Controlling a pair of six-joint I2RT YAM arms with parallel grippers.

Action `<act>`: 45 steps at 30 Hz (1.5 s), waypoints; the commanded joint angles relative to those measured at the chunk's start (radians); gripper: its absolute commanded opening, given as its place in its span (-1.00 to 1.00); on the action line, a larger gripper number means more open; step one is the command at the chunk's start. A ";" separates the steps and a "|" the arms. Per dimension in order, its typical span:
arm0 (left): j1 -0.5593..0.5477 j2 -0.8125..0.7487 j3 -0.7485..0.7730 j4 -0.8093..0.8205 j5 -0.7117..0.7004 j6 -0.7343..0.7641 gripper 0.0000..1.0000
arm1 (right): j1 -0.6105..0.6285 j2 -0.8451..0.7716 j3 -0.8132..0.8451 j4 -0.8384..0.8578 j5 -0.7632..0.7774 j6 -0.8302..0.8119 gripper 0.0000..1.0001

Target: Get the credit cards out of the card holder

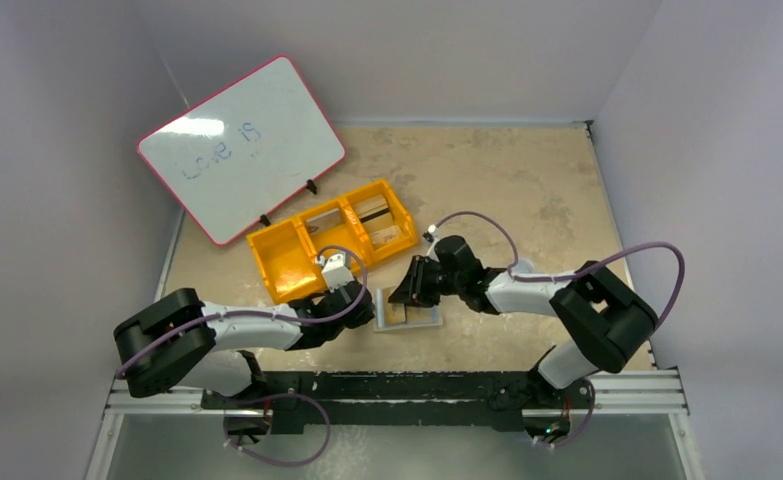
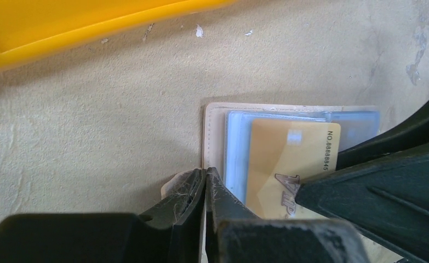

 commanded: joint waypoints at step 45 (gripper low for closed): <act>-0.012 0.034 -0.062 -0.079 0.040 -0.013 -1.00 | -0.015 -0.130 -0.021 -0.127 0.042 -0.033 -0.78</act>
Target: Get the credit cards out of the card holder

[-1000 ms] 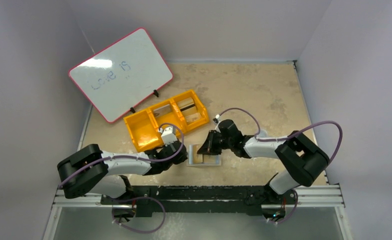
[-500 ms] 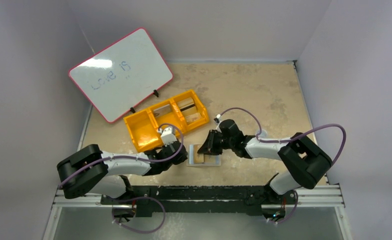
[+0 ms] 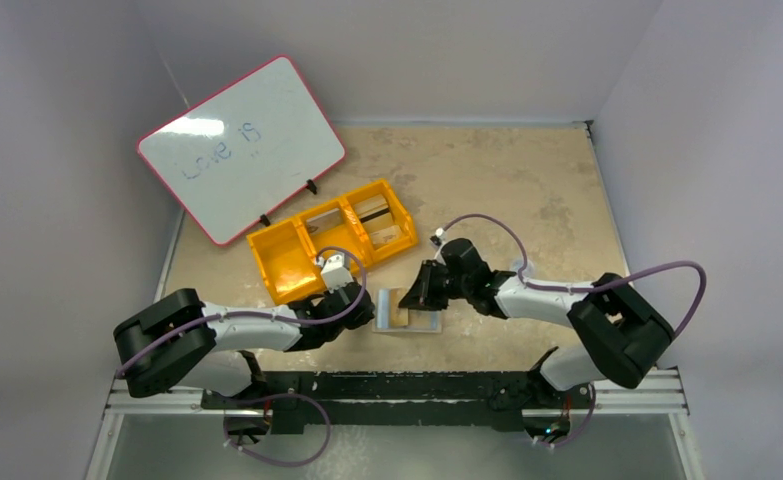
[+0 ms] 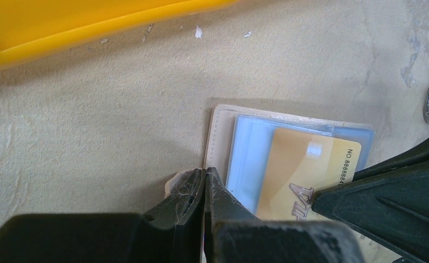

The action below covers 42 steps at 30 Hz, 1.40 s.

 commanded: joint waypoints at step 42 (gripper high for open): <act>-0.007 -0.224 -0.008 -0.188 -0.010 0.050 -0.14 | -0.030 -0.096 0.550 -0.367 0.457 -0.670 -1.00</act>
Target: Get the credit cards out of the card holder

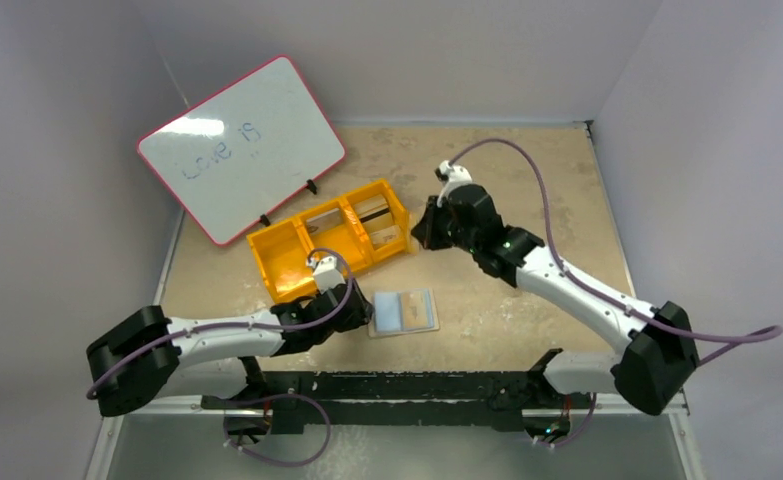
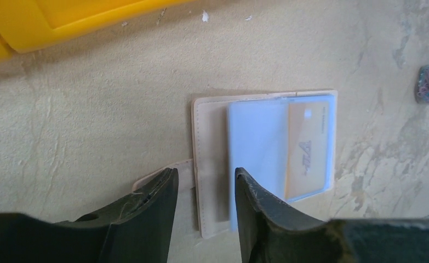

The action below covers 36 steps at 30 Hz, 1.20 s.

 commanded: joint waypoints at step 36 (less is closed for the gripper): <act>-0.004 -0.524 0.153 -0.649 -0.315 0.029 0.04 | -0.090 0.821 0.965 -0.673 -0.392 -1.731 -1.00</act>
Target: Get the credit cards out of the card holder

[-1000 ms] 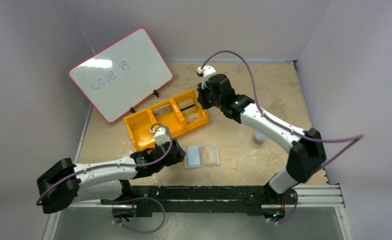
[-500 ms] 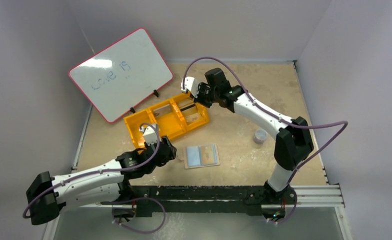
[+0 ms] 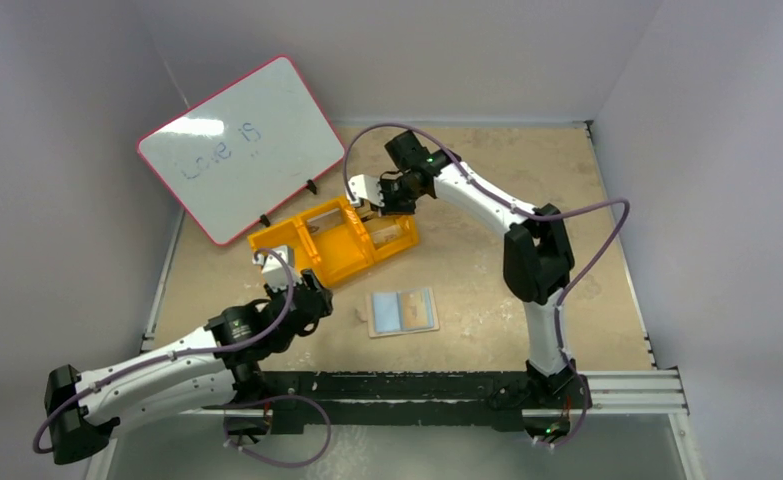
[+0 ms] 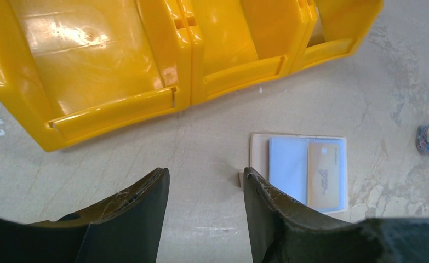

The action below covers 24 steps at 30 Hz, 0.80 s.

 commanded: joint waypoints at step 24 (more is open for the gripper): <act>-0.005 -0.099 0.048 -0.103 -0.086 -0.019 0.06 | 0.013 0.236 0.344 -0.276 0.051 -0.180 -1.00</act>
